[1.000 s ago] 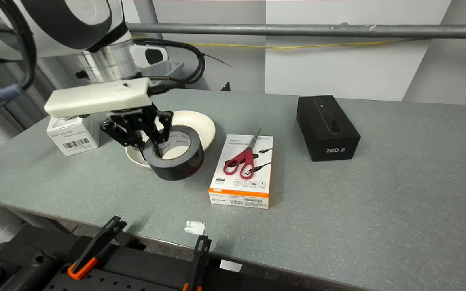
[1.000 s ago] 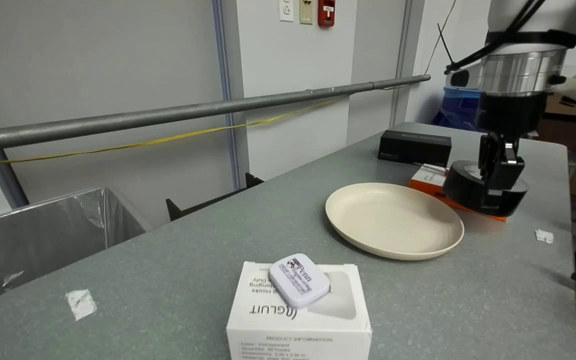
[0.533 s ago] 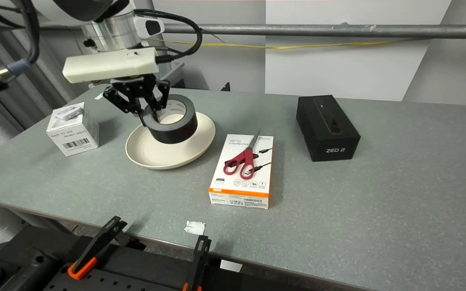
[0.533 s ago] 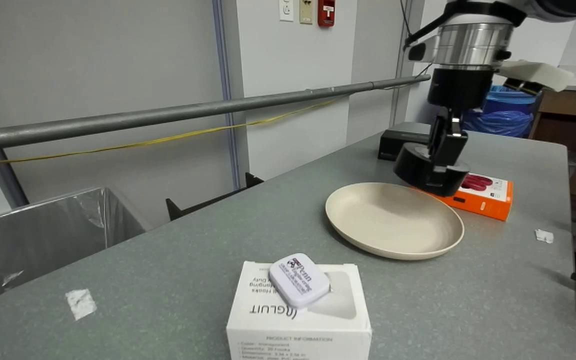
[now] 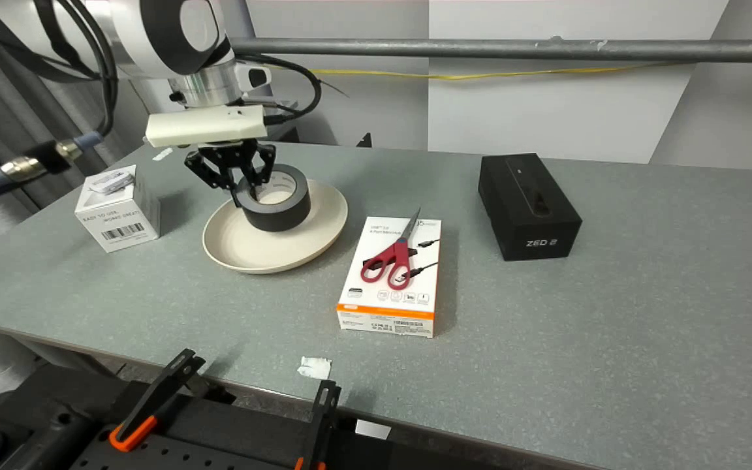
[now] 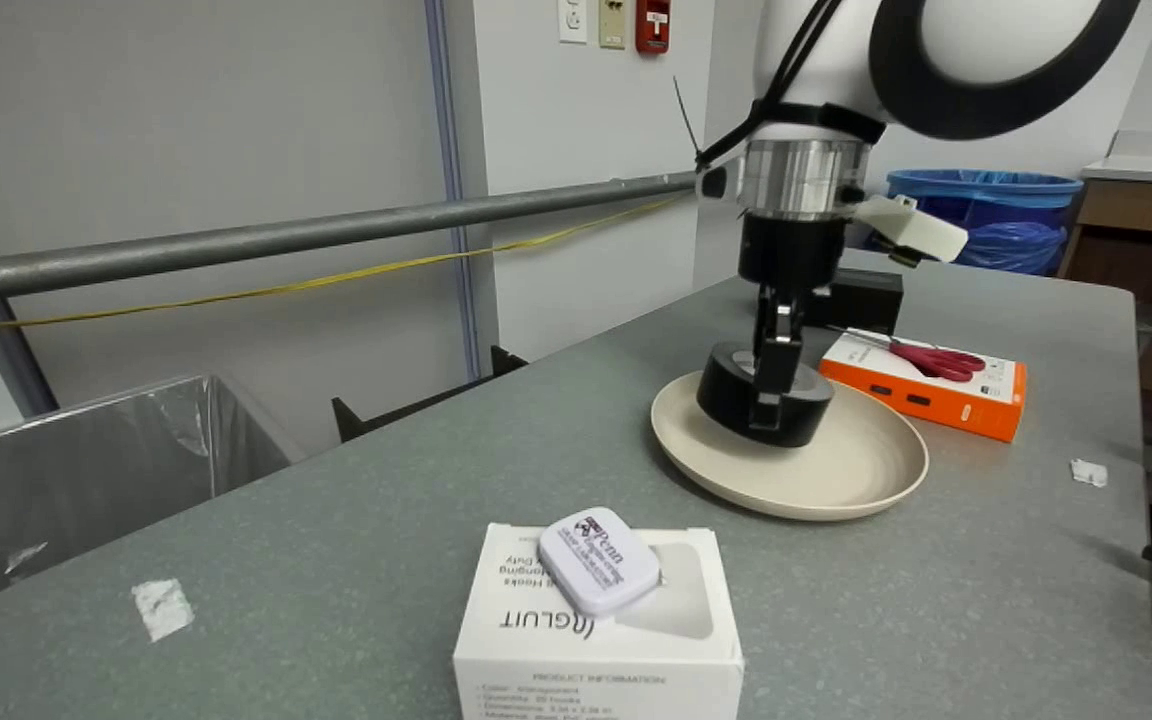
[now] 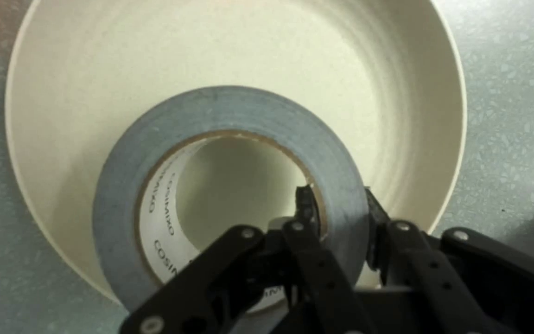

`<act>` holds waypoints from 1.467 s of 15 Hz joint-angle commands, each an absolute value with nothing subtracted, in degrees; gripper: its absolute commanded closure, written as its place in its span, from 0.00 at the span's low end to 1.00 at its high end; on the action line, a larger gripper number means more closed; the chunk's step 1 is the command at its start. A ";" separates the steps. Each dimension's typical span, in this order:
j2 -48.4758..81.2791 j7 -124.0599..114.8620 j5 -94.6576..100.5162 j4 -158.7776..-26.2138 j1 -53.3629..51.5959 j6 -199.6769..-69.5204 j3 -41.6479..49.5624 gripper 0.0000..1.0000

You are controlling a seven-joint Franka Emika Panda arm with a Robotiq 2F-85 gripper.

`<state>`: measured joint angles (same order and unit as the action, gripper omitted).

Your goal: Put the masking tape on the plate

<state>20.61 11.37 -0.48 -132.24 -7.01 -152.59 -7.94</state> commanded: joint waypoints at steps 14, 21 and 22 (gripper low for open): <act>23.96 1.39 6.22 -131.89 -11.81 -152.39 -6.29 0.00; 21.18 4.13 4.05 -133.35 -9.72 -151.51 -8.09 0.00; 23.50 3.21 5.10 -131.69 -10.50 -152.48 -7.40 0.00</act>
